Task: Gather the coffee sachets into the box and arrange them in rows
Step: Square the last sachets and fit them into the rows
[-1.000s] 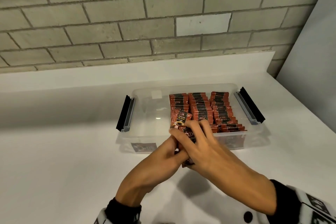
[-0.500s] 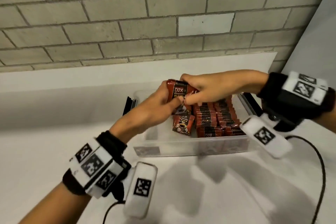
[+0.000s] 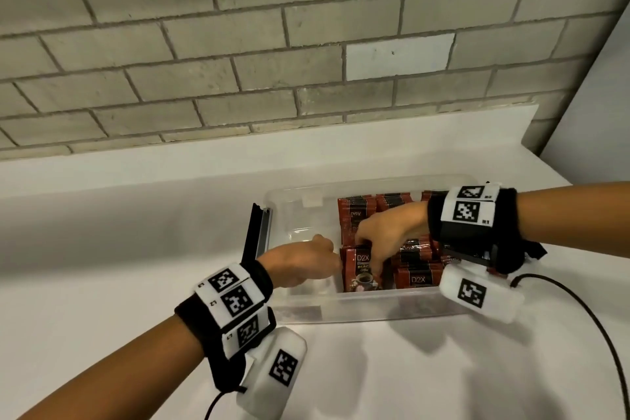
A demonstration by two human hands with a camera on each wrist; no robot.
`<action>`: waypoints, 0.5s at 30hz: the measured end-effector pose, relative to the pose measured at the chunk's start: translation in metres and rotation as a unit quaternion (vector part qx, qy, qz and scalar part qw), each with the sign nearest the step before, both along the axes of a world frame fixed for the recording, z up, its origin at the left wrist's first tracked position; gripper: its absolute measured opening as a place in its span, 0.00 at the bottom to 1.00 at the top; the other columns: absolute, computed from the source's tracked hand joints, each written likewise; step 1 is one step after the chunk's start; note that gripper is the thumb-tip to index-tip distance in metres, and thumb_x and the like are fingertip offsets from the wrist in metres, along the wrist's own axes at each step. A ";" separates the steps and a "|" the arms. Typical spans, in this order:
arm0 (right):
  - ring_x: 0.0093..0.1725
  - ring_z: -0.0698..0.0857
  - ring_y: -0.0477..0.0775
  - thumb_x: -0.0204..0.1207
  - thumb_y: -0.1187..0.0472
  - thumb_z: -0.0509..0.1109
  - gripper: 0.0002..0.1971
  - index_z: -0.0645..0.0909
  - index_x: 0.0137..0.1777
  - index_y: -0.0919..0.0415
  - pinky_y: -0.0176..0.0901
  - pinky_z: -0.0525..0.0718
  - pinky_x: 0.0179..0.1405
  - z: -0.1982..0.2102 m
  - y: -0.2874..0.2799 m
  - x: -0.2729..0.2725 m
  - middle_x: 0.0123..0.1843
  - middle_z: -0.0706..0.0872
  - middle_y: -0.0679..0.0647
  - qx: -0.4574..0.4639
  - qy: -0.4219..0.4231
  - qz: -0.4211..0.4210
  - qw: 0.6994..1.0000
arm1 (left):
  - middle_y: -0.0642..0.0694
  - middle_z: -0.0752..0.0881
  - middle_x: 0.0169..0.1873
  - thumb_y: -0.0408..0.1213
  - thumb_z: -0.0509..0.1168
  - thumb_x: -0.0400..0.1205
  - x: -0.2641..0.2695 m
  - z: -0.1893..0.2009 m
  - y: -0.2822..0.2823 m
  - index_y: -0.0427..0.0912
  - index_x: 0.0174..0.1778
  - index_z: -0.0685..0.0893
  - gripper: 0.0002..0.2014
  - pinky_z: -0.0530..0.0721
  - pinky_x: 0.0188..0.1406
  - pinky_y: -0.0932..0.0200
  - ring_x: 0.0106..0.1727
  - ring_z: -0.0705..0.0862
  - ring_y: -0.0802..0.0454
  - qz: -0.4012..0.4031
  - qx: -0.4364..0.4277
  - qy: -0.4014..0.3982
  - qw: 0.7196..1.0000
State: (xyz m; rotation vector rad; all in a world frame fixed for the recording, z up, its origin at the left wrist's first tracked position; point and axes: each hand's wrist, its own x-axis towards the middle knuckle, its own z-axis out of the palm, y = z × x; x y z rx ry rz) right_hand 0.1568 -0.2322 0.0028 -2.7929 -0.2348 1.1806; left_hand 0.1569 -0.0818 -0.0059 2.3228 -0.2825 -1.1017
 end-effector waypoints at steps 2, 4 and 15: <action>0.58 0.82 0.56 0.71 0.54 0.77 0.24 0.79 0.64 0.64 0.42 0.80 0.50 -0.004 -0.002 0.001 0.60 0.84 0.57 -0.028 -0.046 0.025 0.998 | 0.43 0.70 0.72 0.37 0.58 0.84 0.002 -0.001 0.000 0.38 0.76 0.61 0.24 0.71 0.69 0.59 0.73 0.70 0.47 -0.003 0.000 0.024 1.000; 0.58 0.80 0.57 0.72 0.54 0.75 0.16 0.81 0.54 0.64 0.46 0.80 0.54 -0.005 -0.003 0.001 0.57 0.82 0.58 -0.050 -0.092 0.055 0.993 | 0.43 0.71 0.71 0.33 0.59 0.83 0.002 0.000 -0.001 0.37 0.75 0.62 0.24 0.70 0.70 0.61 0.71 0.70 0.49 -0.005 -0.020 0.045 0.999; 0.72 0.65 0.62 0.69 0.50 0.77 0.46 0.55 0.79 0.67 0.52 0.71 0.66 -0.003 -0.010 0.000 0.70 0.72 0.63 -0.096 -0.223 0.082 0.967 | 0.50 0.80 0.39 0.13 0.51 0.70 0.003 -0.008 -0.020 0.41 0.39 0.78 0.18 0.74 0.52 0.68 0.44 0.77 0.57 -0.006 -0.170 0.132 0.976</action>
